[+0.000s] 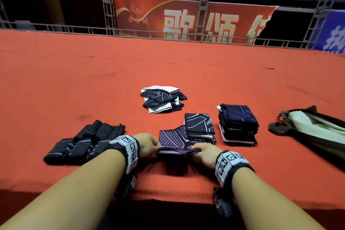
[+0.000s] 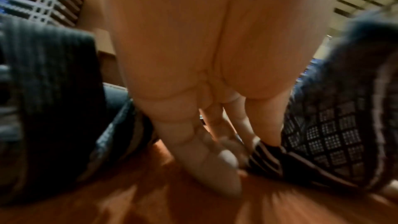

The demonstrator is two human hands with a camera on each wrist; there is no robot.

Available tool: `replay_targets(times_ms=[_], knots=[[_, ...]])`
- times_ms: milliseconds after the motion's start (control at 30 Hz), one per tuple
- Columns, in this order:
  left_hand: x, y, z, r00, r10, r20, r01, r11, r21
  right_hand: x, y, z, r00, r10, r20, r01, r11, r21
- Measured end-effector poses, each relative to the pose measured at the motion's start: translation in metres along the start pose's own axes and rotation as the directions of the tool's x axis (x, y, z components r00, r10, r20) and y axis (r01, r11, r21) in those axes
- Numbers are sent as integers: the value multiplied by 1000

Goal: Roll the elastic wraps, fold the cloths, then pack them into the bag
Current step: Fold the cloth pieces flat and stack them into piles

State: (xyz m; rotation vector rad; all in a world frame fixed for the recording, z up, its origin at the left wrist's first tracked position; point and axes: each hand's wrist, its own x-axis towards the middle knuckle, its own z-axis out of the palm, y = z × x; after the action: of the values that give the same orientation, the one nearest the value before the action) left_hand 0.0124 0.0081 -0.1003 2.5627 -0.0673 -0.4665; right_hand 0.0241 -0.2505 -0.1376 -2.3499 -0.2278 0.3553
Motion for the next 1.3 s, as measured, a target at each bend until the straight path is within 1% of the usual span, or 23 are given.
replay_targets(times_ms=[67, 100, 167, 267, 300, 367, 433, 467, 567, 633, 700, 733, 800, 867, 967, 1033, 1067, 1167, 1233, 1300], knots=[[-2, -2, 3, 999, -18, 45, 24, 989, -147, -2, 2, -3, 999, 34, -25, -34, 999, -23], [-3, -2, 4, 998, -22, 64, 33, 983, -180, -1, 5, -3, 998, 49, -34, -49, 999, -2], [-3, -4, 4, 993, -24, 115, 40, 989, -141, -3, 5, -4, 997, 62, -40, -60, 998, 32], [-5, 2, 2, 980, 6, 198, 16, 994, -108, -3, 0, -5, 998, 48, -27, -49, 997, -59], [-5, 3, 3, 979, 19, 204, 6, 993, -120, -5, -4, -7, 999, 35, -11, -36, 993, -111], [-4, 3, 6, 981, 41, 189, -15, 991, -133, -7, -9, -8, 1000, 2, 29, 2, 990, -140], [-4, 0, 7, 988, 37, 148, -18, 991, -130, -6, -7, -7, 998, 19, 62, -13, 995, -94], [-4, -1, 7, 988, 33, 149, -10, 988, -154, -9, -7, -7, 997, 23, 74, -18, 997, -74], [-7, -3, 6, 978, 9, 208, 47, 964, -262, -5, -2, -10, 995, 21, 101, -9, 994, -113], [-9, -1, 5, 973, -42, 227, 112, 944, -309, -3, -2, -11, 995, 27, 99, -15, 993, -115], [-8, 1, 5, 968, -109, 227, 185, 920, -346, 2, 0, -9, 992, 77, 96, -78, 997, 2], [-7, 2, 4, 960, -146, 237, 228, 901, -369, 6, 2, -7, 991, 101, 93, -104, 994, 33], [-7, 4, 3, 946, -183, 267, 282, 872, -401, 12, 1, -7, 988, 136, 73, -136, 991, -4], [-4, 6, 2, 951, -197, 239, 274, 894, -355, 16, -1, -5, 985, 167, 44, -163, 983, -87], [-2, 11, 2, 971, -209, 119, 231, 948, -219, 17, -11, -4, 983, 182, 34, -173, 969, -178], [-2, 17, 3, 974, -213, 74, 222, 962, -157, 14, -15, -4, 981, 190, 39, -181, 968, -174], [-3, 20, 4, 972, -224, 65, 232, 961, -153, 13, -15, -4, 980, 194, 45, -186, 972, -142], [-6, 23, 3, 962, -255, 97, 269, 946, -180, 6, -11, -10, 973, 188, 133, -185, 982, -31], [-9, 24, 0, 950, -263, 171, 297, 928, -224, 3, -10, -14, 963, 180, 201, -185, 983, 5], [-12, 23, 0, 930, -276, 242, 340, 896, -285, 2, -12, -15, 948, 190, 254, -196, 981, -3]])
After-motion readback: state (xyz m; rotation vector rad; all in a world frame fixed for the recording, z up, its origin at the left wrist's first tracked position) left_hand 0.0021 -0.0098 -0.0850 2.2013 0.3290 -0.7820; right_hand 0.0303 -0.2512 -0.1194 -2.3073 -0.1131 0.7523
